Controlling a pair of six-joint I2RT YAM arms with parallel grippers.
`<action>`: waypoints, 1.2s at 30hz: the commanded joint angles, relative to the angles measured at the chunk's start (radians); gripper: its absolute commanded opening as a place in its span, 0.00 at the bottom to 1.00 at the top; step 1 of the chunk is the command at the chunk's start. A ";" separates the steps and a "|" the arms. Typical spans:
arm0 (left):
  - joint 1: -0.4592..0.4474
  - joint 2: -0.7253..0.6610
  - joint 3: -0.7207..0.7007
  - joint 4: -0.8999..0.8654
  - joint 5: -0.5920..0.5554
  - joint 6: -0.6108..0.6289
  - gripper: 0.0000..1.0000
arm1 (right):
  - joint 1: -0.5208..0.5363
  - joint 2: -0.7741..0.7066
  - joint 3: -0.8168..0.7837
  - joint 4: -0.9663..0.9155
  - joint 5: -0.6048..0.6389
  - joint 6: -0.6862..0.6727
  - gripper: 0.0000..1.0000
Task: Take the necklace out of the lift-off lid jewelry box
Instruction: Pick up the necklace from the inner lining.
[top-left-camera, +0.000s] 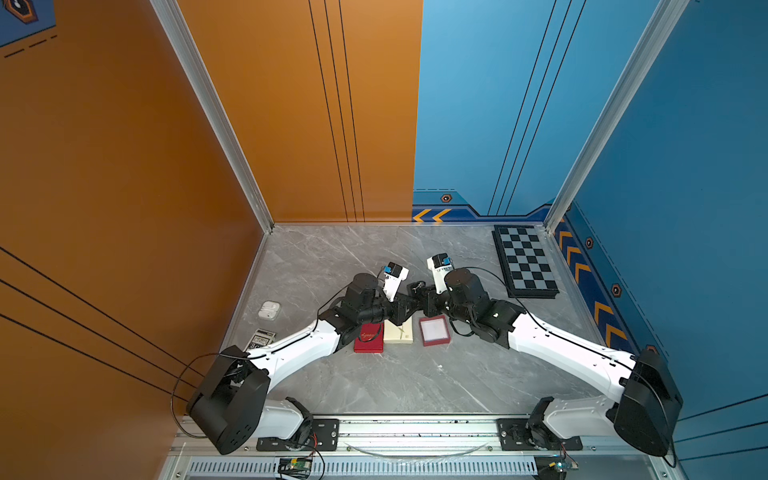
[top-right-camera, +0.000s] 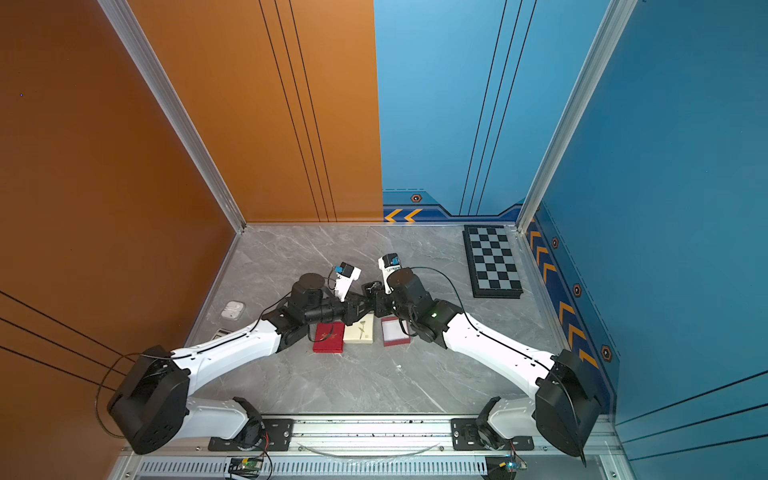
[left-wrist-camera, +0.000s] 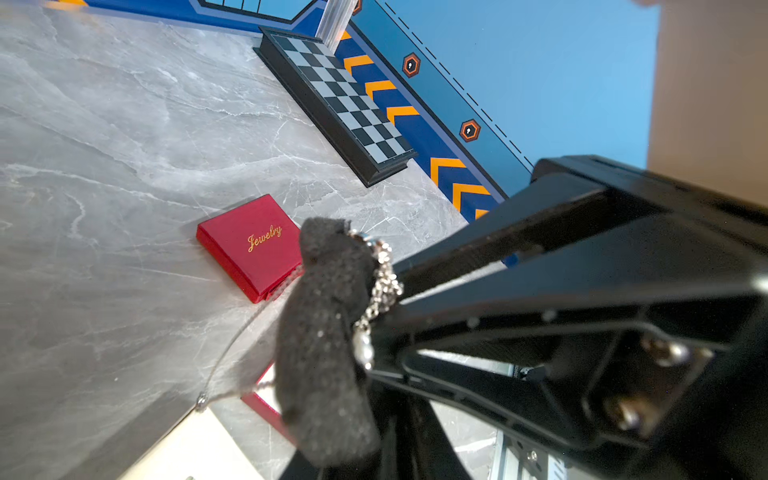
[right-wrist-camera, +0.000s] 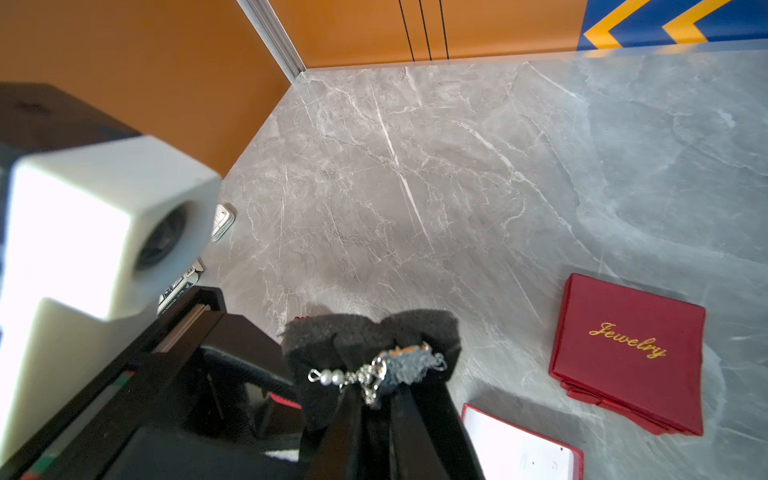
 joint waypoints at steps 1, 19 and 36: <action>0.009 -0.018 -0.004 0.017 0.023 0.014 0.18 | 0.011 -0.027 -0.019 0.028 -0.038 0.008 0.18; 0.015 -0.090 -0.049 0.015 -0.007 0.057 0.00 | -0.003 -0.081 -0.019 0.009 -0.059 0.003 0.32; 0.013 -0.133 -0.064 0.015 0.003 0.083 0.00 | -0.027 -0.066 -0.041 0.032 -0.110 0.019 0.48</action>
